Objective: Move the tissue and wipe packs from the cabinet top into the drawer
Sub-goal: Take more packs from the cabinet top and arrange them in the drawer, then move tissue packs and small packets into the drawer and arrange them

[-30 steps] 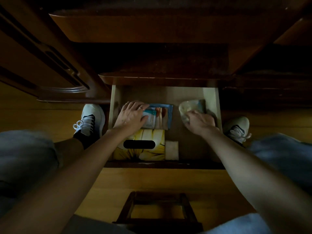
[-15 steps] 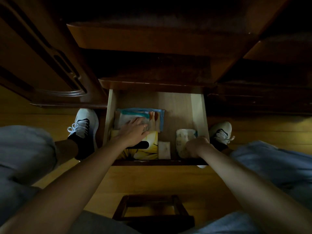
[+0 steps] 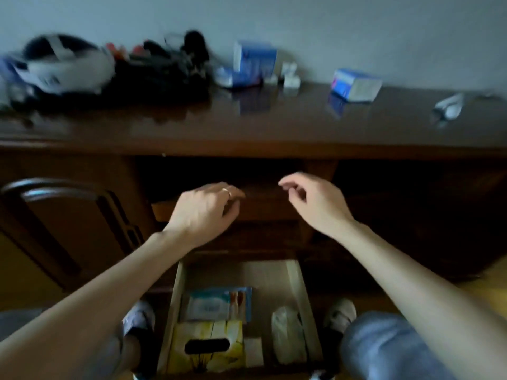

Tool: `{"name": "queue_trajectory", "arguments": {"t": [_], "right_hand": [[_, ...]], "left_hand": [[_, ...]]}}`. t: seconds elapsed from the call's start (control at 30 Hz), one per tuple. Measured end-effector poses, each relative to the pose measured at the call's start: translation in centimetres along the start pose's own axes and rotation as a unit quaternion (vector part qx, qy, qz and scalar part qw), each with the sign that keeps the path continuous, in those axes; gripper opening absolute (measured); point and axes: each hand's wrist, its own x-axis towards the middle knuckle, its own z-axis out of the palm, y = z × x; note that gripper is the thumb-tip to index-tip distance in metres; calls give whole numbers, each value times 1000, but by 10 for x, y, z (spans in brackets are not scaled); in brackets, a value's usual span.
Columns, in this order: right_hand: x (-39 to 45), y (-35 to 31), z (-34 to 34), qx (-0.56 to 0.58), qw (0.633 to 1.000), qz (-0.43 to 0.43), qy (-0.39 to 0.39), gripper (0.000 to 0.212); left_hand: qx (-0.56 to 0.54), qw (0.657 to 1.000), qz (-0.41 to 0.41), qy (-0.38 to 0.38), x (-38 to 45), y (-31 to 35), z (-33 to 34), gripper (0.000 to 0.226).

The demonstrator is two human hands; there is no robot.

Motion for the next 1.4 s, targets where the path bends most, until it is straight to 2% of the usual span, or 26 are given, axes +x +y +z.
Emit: {"name": "queue_trajectory", "arguments": {"t": [0.07,0.1,0.17,0.23,0.27,0.3,0.4,0.47,0.6,0.73,0.8,0.9,1.03,1.17,1.23,1.3,1.4], "right_hand": [[44,-7,-38,-36,994,-57,85,31],[65,-9,-52,-70,991,-71,85,35],[102,-5,-70,-132,991,-24,-4,48],[123,1,-74,-144,980,68,-119,56],[128,5,-71,-151,973,91,-147,58],[133,8,-67,-176,970,84,-143,59],[159,12,-62,-277,959,12,-64,60],[185,14,-62,-300,951,3,-74,48],[235,23,-48,-274,953,24,-129,29],[288,44,-16,-238,967,38,-83,19],[321,60,1,-228,970,50,-69,28],[372,91,28,-239,966,75,-65,55],[439,139,48,-278,951,132,-32,79],[494,180,61,-251,942,195,-109,100],[510,189,74,-212,949,206,-113,104],[515,190,86,-221,948,198,-116,102],[504,186,89,-213,951,186,-123,89]], "left_hand": [[-1,997,7,80,38,-1,-38,21],[3,994,-2,105,57,-3,-52,20],[11,993,-30,116,91,-10,-69,18],[16,995,-58,84,120,-21,-73,20],[19,995,-71,62,132,-28,-71,22],[24,996,-82,39,145,-35,-67,23],[42,993,-110,-20,180,-60,-50,28],[42,989,-133,-42,206,-77,-37,31],[36,982,-176,-62,263,-105,-7,45],[46,978,-182,-96,319,-130,32,56],[59,977,-179,-100,342,-144,53,61],[70,974,-194,-97,365,-167,87,67],[111,966,-219,-76,387,-194,121,62],[134,970,-203,-16,401,-203,138,52],[143,970,-196,-11,403,-205,143,52],[146,970,-193,-9,406,-208,144,51],[143,973,-179,-27,402,-207,140,46]]}}
